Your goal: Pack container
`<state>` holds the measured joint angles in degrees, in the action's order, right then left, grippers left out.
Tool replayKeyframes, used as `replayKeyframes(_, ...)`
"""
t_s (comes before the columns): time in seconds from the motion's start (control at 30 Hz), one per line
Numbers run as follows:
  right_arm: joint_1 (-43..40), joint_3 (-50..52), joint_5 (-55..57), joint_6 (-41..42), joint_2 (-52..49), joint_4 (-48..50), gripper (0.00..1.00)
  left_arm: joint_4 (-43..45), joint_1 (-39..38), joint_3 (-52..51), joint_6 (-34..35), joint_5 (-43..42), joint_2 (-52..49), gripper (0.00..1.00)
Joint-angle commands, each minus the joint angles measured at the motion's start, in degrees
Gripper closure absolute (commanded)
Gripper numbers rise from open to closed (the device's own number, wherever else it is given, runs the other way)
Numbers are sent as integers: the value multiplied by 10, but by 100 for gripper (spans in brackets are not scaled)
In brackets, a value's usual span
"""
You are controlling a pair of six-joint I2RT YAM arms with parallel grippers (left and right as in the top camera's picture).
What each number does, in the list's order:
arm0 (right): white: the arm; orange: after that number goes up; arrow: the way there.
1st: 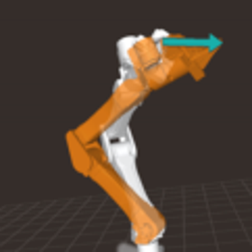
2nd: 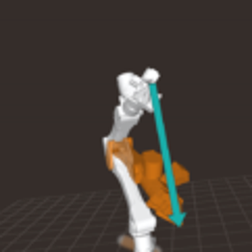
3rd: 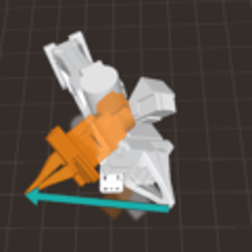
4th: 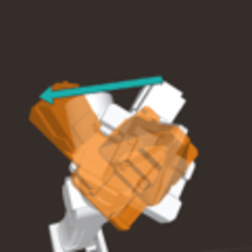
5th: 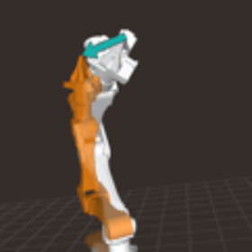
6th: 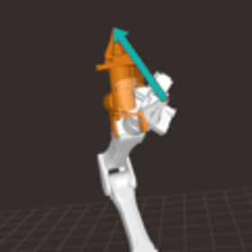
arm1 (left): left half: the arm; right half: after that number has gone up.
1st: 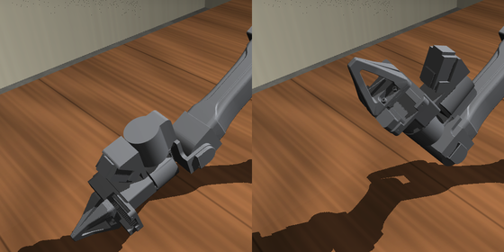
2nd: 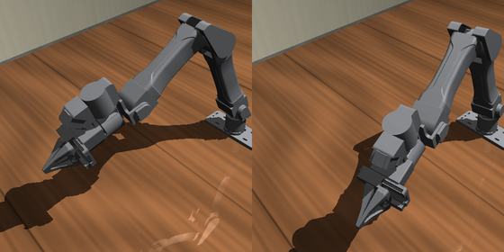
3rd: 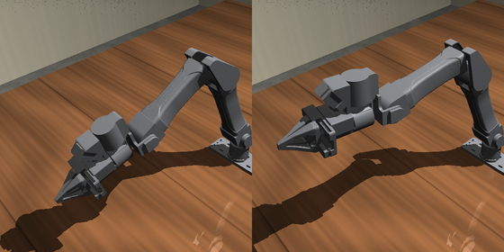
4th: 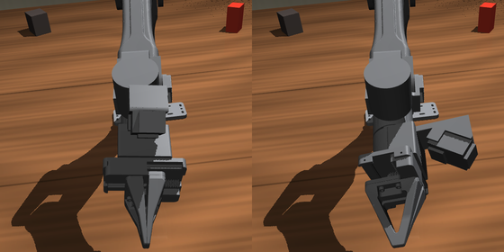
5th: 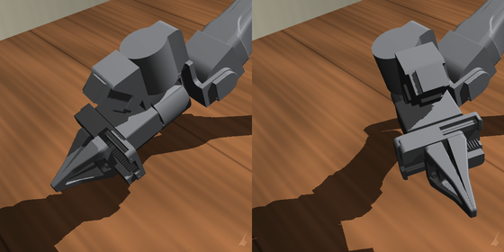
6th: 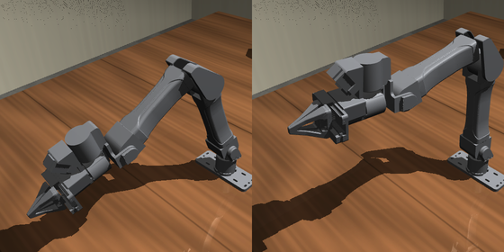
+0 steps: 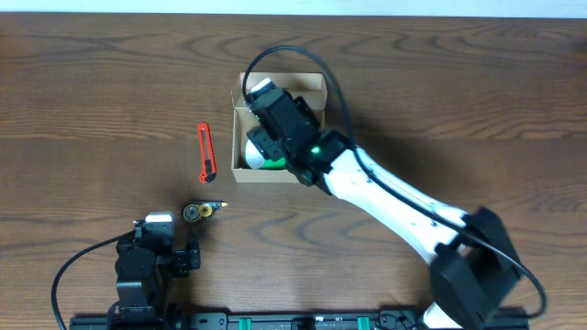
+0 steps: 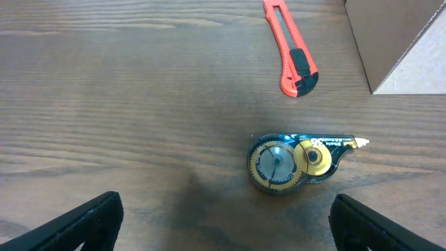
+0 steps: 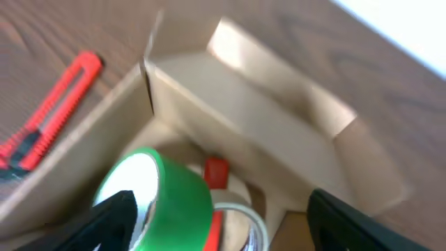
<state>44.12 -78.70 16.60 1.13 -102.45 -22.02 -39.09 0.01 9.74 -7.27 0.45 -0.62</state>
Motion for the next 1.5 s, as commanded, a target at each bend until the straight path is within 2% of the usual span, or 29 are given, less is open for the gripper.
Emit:
replayKeyframes(0.0,2,-2,9,5,31,-5,14,-1,4,-7,9,9,4,5)
replayKeyframes(0.23,6,-2,-8,5,82,-22,6,-1,4,-7,9,9,4,5)
replayKeyframes(0.5,65,-2,-86,1,115,-79,7,-1,4,-7,9,9,4,5)
replayKeyframes(0.7,130,-2,-96,83,108,-103,6,-1,4,-7,9,9,4,5)
replayKeyframes(0.8,148,-2,-96,87,90,-99,5,-1,4,-7,9,9,4,5)
replayKeyframes(0.97,154,-2,-126,90,51,-102,2,-1,4,-7,9,9,4,5)
replayKeyframes(1.07,148,-2,-115,155,46,-110,1,-1,4,-7,9,9,4,4)
replayKeyframes(1.2,146,-2,-61,235,83,-139,1,-1,4,-7,9,9,4,5)
replayKeyframes(1.47,148,14,-11,221,248,-273,1,-1,4,-7,9,9,4,5)
